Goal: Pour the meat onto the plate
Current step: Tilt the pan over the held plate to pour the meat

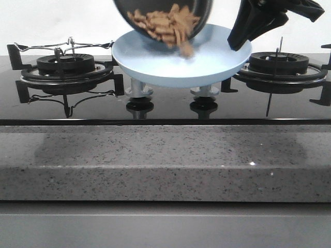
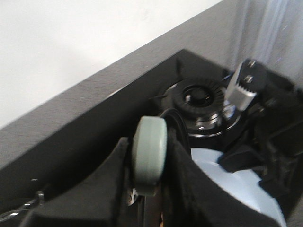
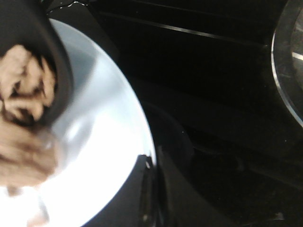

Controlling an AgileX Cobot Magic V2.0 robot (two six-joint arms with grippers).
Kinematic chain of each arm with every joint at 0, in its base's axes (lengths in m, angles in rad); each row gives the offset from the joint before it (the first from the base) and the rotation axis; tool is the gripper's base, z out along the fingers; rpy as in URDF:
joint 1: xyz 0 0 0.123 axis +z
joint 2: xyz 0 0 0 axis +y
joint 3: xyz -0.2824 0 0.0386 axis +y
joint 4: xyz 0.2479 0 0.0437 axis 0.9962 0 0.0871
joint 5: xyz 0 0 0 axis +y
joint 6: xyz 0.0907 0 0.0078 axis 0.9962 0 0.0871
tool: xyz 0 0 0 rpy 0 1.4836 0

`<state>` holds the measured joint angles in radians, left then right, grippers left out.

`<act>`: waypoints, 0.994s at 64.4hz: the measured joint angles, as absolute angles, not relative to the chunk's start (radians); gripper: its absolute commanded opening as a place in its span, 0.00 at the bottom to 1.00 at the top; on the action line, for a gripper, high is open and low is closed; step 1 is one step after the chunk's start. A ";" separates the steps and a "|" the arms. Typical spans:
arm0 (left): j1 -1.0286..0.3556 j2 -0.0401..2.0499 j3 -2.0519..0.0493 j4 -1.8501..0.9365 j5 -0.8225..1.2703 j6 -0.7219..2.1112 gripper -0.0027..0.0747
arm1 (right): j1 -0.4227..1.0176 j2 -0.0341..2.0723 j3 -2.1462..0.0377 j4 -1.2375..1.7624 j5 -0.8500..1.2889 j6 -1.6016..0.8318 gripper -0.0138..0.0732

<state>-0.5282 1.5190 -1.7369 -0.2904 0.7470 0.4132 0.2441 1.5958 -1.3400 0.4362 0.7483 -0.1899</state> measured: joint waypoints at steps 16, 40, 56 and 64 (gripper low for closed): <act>-0.663 1.519 -1.771 0.047 0.733 0.287 0.01 | 0.244 1.596 -1.340 0.436 0.748 -0.190 0.09; -0.861 1.503 -1.787 0.418 0.784 0.141 0.01 | 0.244 1.596 -1.340 0.436 0.748 -0.190 0.09; -0.880 1.496 -1.787 0.449 0.799 0.070 0.01 | 0.244 1.596 -1.340 0.436 0.748 -0.190 0.09; -0.831 1.480 -1.787 0.388 0.800 0.000 0.01 | 0.244 1.596 -1.340 0.436 0.748 -0.190 0.09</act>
<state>-0.8306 1.4798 -1.7869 0.3884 0.7996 0.0000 0.2441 1.5958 -1.3400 0.4362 0.7483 -0.1899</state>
